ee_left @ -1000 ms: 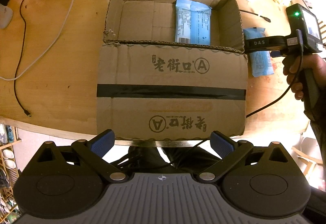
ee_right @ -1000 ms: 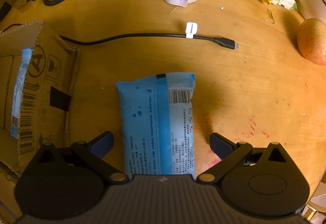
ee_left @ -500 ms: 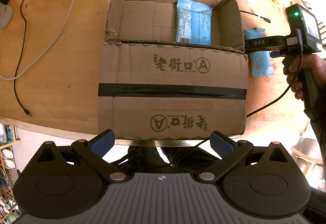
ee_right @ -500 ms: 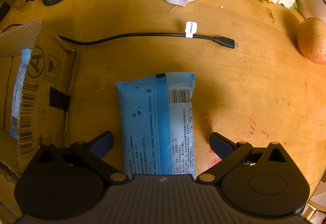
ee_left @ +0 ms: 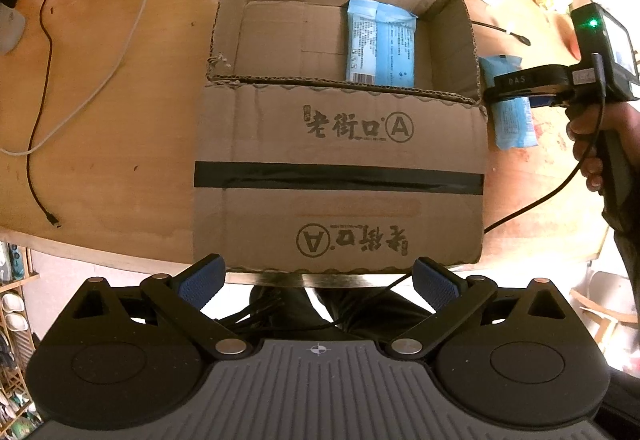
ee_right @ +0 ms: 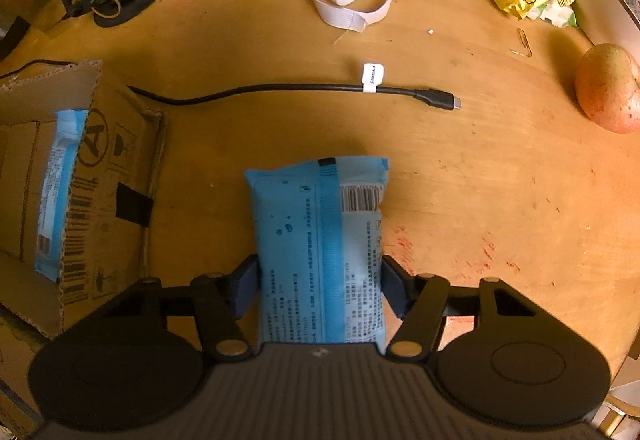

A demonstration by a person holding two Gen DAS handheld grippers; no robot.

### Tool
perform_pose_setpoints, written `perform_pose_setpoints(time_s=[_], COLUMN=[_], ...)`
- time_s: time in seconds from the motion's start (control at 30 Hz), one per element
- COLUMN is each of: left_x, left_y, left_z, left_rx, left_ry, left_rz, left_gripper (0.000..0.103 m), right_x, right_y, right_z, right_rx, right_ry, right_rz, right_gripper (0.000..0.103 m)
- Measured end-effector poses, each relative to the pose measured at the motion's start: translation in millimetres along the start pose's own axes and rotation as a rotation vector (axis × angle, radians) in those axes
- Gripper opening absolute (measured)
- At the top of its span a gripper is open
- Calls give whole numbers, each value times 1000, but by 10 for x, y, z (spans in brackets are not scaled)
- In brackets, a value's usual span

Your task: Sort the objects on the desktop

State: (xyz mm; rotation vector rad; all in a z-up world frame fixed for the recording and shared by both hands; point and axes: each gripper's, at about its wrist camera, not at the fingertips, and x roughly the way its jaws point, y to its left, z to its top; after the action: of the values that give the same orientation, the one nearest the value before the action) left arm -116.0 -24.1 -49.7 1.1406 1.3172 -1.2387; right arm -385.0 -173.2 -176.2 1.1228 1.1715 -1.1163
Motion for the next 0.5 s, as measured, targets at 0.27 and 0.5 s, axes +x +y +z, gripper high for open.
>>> perform_pose_setpoints(time_s=[0.27, 0.5], left_x=[4, -1], left_y=[-9, -11], left_z=[-3, -11], left_rx=[4, 8], left_ry=[2, 2], left_rz=[1, 1], left_gripper=[103, 103], right_x=[-11, -26], right_y=[-17, -29], right_z=[5, 20], right_rx=[0, -1], right_ry=[-2, 0], right_rz=[0, -2], right_gripper=[61, 60])
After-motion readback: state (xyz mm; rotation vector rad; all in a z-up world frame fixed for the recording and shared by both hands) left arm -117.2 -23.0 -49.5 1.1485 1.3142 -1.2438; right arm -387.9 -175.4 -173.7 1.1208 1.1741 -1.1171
